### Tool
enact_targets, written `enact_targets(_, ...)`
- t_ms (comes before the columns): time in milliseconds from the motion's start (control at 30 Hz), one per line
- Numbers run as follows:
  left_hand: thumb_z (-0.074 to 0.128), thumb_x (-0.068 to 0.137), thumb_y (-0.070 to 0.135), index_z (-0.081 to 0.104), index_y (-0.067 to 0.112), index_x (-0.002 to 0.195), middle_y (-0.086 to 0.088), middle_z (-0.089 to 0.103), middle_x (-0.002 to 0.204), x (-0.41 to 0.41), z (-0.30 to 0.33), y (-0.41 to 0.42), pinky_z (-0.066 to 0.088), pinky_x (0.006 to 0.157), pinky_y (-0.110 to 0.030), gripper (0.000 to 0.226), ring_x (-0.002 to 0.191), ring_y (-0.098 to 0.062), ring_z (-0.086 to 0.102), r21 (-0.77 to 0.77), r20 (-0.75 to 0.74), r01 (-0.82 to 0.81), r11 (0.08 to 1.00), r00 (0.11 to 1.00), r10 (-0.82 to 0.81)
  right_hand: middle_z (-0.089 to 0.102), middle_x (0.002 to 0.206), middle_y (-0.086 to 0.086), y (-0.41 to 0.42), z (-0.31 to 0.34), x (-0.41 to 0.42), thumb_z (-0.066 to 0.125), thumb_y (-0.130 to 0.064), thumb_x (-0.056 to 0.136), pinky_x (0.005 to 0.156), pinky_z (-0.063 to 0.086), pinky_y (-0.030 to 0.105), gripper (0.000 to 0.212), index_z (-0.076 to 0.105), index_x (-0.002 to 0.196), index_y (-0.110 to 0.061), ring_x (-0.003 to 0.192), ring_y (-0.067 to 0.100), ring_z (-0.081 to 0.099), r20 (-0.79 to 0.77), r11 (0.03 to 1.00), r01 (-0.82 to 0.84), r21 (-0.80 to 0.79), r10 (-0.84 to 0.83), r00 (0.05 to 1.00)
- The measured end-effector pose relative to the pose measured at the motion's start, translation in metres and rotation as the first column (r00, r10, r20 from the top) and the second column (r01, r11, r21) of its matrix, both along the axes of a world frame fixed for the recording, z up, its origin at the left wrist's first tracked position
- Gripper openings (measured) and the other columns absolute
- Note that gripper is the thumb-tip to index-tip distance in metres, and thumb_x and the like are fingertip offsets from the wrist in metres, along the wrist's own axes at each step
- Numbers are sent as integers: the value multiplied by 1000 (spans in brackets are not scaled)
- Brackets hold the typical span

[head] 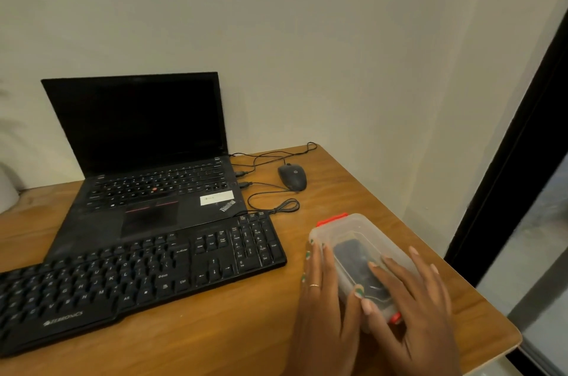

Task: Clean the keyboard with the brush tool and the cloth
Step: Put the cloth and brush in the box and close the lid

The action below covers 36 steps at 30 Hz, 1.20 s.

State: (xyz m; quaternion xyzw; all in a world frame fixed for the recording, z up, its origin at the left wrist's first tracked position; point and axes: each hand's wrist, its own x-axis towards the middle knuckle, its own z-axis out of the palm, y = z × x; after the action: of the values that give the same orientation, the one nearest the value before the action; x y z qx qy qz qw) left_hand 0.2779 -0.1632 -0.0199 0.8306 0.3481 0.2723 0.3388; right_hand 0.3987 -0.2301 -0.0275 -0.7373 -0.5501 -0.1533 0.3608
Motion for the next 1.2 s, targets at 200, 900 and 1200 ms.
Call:
enact_targets(200,23,103,48,-19,36,146,26,-25,151,-19,5,10,0,119,-20,62,142,5,-18,-63,-5,59,996,998,-60,60,125,-1,21,0,-11,22,-68,87,104,19,53,66,62,118,-24,126,20,36,-5,995,88,-42,-88,996)
enact_targets(900,39,103,31,-19,30,149,17,-6,160,-42,3,50,7,93,7,74,132,15,2,-41,32,59,997,998,-58,51,136,-1,115,7,-26,10,-73,83,113,11,47,80,55,127,-24,136,23,29,0,989,43,-141,-43,999)
enact_targets(1200,39,94,44,4,34,152,18,14,158,-98,-5,55,13,111,-8,68,139,12,11,240,-34,-51,969,998,61,31,148,8,110,13,-83,29,-51,91,110,9,47,54,38,135,-20,141,29,16,133,999,-39,18,37,990)
